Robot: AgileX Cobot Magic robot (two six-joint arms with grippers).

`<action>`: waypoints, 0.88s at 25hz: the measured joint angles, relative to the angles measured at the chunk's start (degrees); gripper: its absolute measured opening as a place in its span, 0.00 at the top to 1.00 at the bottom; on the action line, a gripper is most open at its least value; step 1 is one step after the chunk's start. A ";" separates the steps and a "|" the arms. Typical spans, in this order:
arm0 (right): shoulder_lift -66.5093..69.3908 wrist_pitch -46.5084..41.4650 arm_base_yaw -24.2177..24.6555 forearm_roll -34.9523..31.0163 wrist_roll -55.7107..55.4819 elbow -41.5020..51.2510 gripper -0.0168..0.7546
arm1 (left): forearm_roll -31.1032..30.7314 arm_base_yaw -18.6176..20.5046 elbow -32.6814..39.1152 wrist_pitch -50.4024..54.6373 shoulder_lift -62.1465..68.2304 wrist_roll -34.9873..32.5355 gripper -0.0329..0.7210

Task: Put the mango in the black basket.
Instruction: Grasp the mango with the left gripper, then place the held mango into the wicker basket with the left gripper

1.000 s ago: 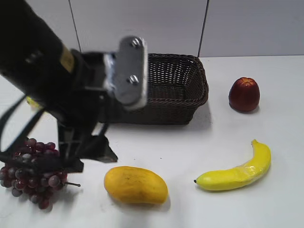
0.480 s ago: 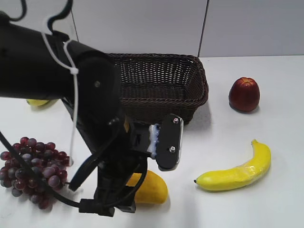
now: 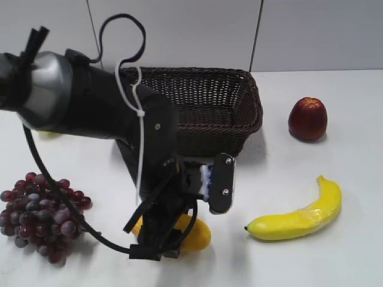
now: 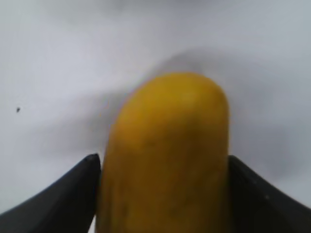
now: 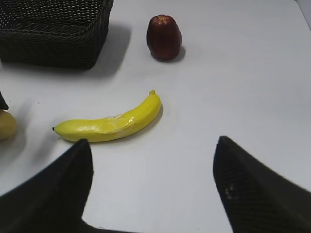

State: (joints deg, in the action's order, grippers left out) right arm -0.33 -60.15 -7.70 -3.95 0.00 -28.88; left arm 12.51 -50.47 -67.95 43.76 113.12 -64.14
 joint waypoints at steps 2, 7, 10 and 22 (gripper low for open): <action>0.00 0.00 0.00 0.00 0.00 0.00 0.22 | 0.11 0.00 -0.24 0.56 1.30 0.00 0.19; 0.00 0.00 0.00 0.00 0.00 0.00 0.22 | -0.83 0.00 -0.37 1.31 2.44 0.00 0.21; 0.00 0.00 0.00 0.00 0.00 0.00 0.22 | -1.71 0.00 -1.25 2.49 1.56 0.00 0.22; 0.00 0.00 0.00 0.00 0.00 0.00 0.22 | -3.98 0.00 -13.19 7.07 -7.47 0.05 0.22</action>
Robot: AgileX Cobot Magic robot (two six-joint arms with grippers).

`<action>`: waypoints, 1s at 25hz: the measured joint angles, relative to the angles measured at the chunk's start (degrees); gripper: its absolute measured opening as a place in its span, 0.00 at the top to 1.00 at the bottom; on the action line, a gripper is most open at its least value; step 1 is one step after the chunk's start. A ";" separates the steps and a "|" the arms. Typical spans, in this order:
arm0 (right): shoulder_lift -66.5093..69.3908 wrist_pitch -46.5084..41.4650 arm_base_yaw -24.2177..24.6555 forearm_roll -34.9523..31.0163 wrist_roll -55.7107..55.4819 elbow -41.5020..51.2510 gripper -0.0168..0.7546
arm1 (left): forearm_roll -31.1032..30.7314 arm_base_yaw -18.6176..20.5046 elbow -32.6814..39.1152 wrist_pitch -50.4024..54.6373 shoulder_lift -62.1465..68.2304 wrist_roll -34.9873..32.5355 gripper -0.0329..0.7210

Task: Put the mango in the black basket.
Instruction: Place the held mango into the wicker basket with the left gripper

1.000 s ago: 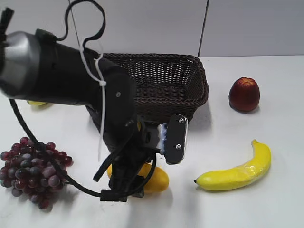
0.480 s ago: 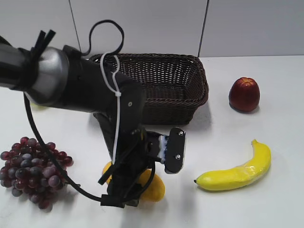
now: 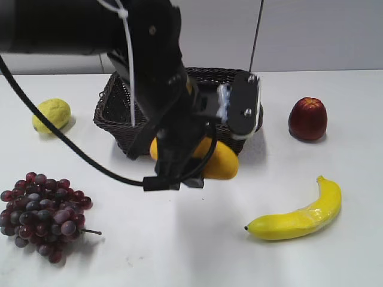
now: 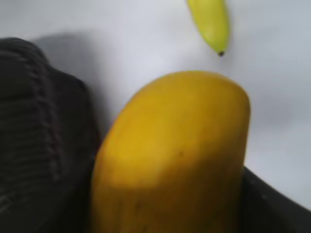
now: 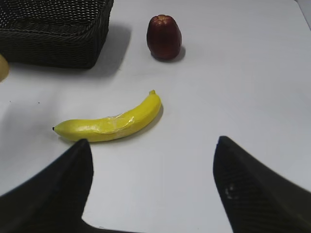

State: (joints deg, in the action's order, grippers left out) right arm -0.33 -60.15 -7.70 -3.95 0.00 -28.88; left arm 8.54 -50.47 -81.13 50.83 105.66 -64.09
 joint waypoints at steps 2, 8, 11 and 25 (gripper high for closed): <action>0.00 0.00 0.00 0.00 0.00 0.00 0.22 | -1.47 0.06 -2.45 -1.08 -0.93 0.00 0.22; 0.00 0.00 0.00 0.00 0.00 0.00 0.22 | -6.36 1.40 -6.94 -12.49 -1.17 0.00 0.22; 0.00 0.00 0.00 0.00 0.00 0.00 0.22 | -6.83 3.92 -6.94 -21.79 -1.05 0.00 0.22; 0.00 0.00 0.00 0.00 0.00 0.00 0.22 | -4.20 14.63 -7.05 -35.85 11.58 0.82 0.23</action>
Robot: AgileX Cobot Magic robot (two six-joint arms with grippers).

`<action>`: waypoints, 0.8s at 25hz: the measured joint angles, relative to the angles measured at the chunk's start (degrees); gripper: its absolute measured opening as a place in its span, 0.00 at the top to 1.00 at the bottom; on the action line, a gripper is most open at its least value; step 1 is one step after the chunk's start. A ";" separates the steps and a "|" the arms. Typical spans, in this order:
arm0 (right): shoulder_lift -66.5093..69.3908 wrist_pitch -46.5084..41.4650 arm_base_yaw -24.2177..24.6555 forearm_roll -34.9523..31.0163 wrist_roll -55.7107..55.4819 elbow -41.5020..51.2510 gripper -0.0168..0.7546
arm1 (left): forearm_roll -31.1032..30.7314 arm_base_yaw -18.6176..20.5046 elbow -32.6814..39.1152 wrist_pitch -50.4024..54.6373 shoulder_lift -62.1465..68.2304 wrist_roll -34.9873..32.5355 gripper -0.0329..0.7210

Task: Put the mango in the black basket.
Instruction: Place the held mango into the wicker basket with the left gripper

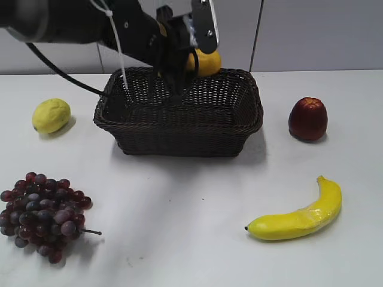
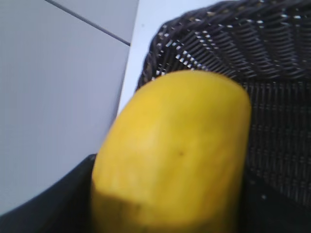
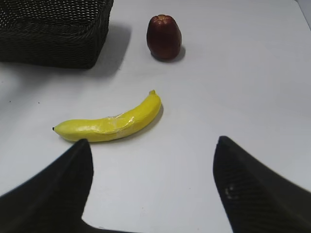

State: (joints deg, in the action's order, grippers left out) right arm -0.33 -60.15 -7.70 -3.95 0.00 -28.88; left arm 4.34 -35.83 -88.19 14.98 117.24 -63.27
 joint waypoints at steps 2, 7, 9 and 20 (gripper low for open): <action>0.00 0.00 0.00 0.00 0.00 0.00 0.22 | 0.90 0.00 0.00 0.02 1.58 0.05 0.23; 0.00 0.00 0.00 0.00 0.00 0.00 0.22 | 5.13 0.00 0.00 2.33 5.07 0.05 0.23; 0.00 0.00 0.00 0.00 0.00 0.00 0.22 | 6.17 0.00 0.00 3.40 5.72 0.05 0.23; 0.00 0.00 0.00 0.00 0.00 0.00 0.22 | 10.13 0.06 0.00 0.32 5.39 0.09 0.12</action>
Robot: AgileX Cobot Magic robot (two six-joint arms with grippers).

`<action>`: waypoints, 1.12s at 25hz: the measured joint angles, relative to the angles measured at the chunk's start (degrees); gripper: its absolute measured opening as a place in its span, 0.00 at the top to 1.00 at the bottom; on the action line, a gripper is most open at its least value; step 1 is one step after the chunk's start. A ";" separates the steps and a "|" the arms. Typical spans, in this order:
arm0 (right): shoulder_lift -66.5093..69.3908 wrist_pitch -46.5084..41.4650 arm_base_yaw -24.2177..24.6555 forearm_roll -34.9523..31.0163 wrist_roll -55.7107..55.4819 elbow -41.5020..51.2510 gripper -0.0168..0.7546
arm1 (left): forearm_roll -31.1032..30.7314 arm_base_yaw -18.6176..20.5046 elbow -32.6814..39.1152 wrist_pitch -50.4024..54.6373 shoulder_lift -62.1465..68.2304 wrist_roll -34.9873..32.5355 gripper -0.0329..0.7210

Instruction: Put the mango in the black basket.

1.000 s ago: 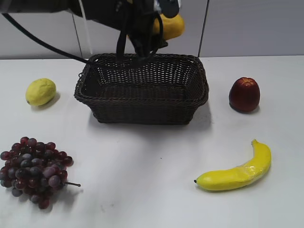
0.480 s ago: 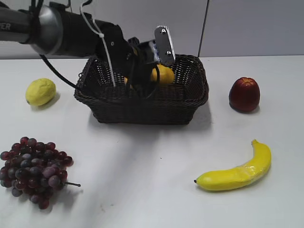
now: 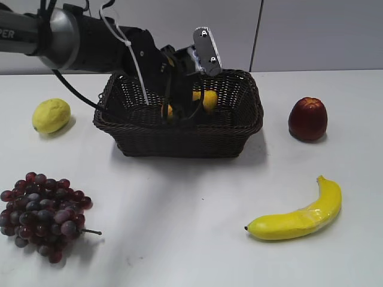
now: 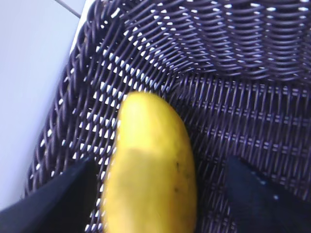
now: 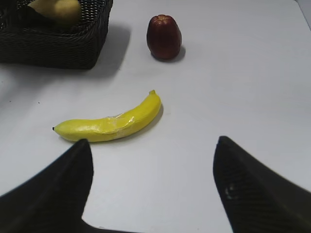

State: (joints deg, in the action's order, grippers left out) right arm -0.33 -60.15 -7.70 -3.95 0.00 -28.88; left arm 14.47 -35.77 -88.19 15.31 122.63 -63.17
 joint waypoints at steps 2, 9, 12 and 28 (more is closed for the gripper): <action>0.00 0.00 0.00 0.00 0.00 0.00 0.22 | 0.00 0.00 0.00 0.14 -0.90 0.00 0.15; 0.00 0.00 0.00 0.00 0.00 0.00 0.22 | 0.07 0.55 0.00 5.15 -8.72 0.07 0.21; 0.00 0.00 0.00 0.00 0.00 0.00 0.22 | 0.07 2.02 0.00 9.79 -12.23 0.34 0.21; 0.00 0.00 0.00 0.00 0.00 0.00 0.22 | -8.34 31.02 0.00 45.58 -19.50 35.67 0.22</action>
State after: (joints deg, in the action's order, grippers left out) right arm -0.33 -60.15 -7.70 -3.95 0.00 -28.88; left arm 6.13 -4.75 -88.19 60.89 103.13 -27.51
